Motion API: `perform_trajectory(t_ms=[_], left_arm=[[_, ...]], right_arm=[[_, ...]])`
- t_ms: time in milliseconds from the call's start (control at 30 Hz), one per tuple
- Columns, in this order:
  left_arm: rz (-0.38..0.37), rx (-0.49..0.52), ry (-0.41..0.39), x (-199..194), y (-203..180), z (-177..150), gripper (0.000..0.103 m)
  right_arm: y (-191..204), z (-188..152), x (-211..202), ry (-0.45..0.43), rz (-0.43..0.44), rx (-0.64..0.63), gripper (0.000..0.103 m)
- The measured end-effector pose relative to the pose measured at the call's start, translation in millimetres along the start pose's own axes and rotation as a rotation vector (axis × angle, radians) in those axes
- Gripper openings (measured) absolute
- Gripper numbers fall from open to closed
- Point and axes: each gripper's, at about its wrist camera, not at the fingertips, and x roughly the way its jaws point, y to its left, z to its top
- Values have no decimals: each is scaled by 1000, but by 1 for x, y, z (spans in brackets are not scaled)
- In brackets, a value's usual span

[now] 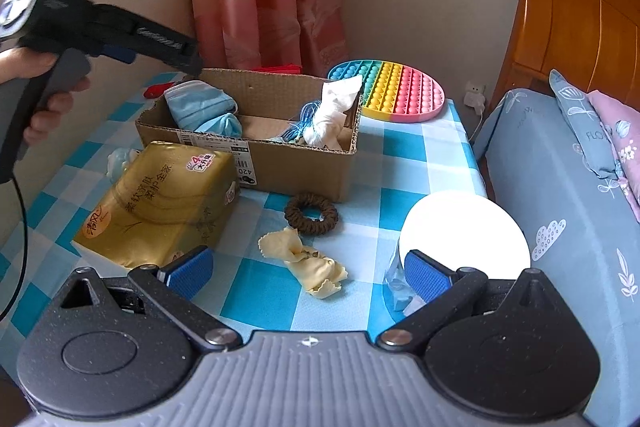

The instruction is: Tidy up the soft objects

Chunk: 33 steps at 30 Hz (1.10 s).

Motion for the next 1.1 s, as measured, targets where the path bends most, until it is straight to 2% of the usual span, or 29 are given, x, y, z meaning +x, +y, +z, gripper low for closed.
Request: perform_trajectory(t_ms=[233, 533, 633, 833, 1100], left_arm=[[17, -39, -24, -35, 12, -24, 95], [103, -177, 2, -63, 38, -74, 95], [122, -222, 26, -65, 46, -91, 95], [146, -250, 63, -61, 52, -115, 95], [143, -259, 67, -45, 59, -113, 95]], right_arm=[[0, -4, -6, -13, -4, 5, 103], [0, -14, -6, -11, 38, 14, 103], [1, -16, -3, -8, 62, 11, 103], [10, -19, 10, 7, 98, -45, 103], [19, -23, 25, 27, 95, -100, 103]])
